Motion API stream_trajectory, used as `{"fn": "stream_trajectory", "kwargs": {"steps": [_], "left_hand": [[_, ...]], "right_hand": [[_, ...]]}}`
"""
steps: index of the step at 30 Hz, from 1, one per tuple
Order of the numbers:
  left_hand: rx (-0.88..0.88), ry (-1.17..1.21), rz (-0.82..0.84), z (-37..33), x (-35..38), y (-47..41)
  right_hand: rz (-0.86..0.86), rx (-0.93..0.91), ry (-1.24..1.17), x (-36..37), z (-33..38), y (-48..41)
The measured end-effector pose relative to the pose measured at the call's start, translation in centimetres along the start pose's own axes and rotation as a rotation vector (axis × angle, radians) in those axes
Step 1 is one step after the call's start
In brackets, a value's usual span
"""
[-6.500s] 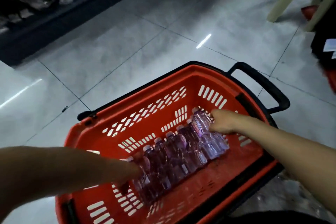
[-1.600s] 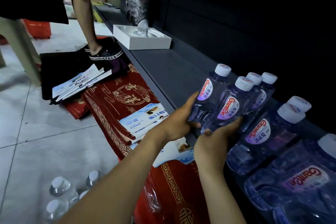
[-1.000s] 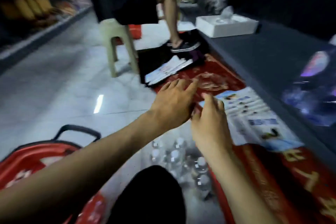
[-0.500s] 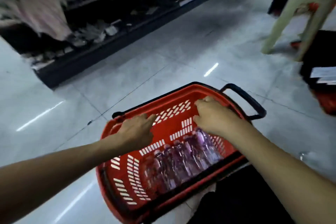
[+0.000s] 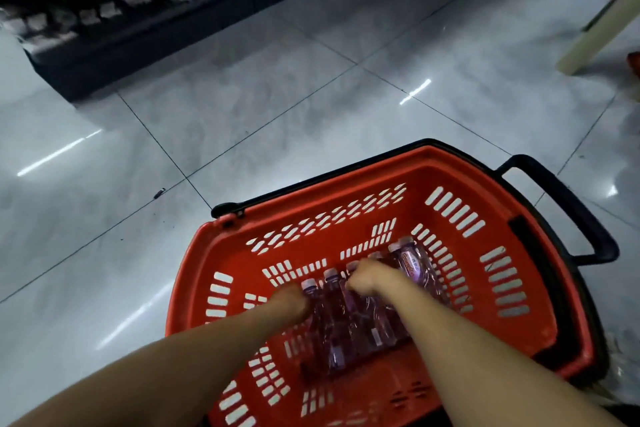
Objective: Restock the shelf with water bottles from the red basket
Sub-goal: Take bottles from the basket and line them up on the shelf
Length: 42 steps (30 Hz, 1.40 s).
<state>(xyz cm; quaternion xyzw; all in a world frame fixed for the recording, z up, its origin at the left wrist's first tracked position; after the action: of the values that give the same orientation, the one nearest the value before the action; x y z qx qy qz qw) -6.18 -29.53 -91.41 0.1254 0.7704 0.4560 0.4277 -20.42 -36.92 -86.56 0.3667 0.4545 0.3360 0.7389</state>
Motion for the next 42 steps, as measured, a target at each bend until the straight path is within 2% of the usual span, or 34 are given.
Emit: {"fn": "stream_trajectory", "kwargs": {"steps": [4, 7, 13, 16, 20, 23, 29, 34, 38, 42], "left_hand": [[-0.214, 0.42, 0.071, 0.5, 2.5, -2.7], [-0.309, 0.524, 0.185, 1.0, 4.1, -3.5], [-0.349, 0.63, 0.339, 2.2, 5.7, -5.1], [-0.36, 0.613, 0.331, 3.0, 6.0, -5.4], [-0.4, 0.701, 0.344, 3.9, 6.2, -5.4], [-0.429, 0.763, 0.374, 4.4, 6.1, -5.1], [-0.431, 0.763, 0.323, 4.3, 5.7, -3.8], [-0.44, 0.748, 0.307, 3.8, 4.9, -1.6], [-0.475, 0.608, 0.324, 2.9, 4.5, -0.7], [-0.467, 0.603, 0.283, 3.9, 5.1, -0.9]], "right_hand": [[0.004, 0.044, -0.055, 3.2, -1.1, -2.3], [0.033, 0.097, -0.113, 5.0, -2.5, -3.6], [0.043, 0.156, -0.209, 6.7, -3.7, -5.1], [0.086, 0.158, -0.264, 7.4, -4.1, -5.9], [0.038, 0.159, -0.244, 8.4, -4.1, -6.2], [0.115, 0.151, -0.292, 9.4, -4.1, -6.2], [0.124, 0.147, -0.228, 8.8, -3.8, -6.2], [0.282, 0.089, -0.252, 9.2, -2.2, -4.3], [0.281, 0.08, -0.235, 9.4, -2.0, -3.4], [0.197, 0.064, -0.202, 9.6, -3.5, -3.6]]}}
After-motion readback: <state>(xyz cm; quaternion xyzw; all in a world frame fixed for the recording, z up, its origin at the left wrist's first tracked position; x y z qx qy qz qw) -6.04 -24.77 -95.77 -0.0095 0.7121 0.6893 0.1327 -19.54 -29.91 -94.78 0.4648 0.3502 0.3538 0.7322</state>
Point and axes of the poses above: each hand's wrist, its own y-axis away from the middle knuckle, its own x-axis out of the palm, z = x × y, the point moved 3 cm from there along -y, towards the middle knuckle, and after that the axes turned 8 degrees about -y, right-handed, at the moved point
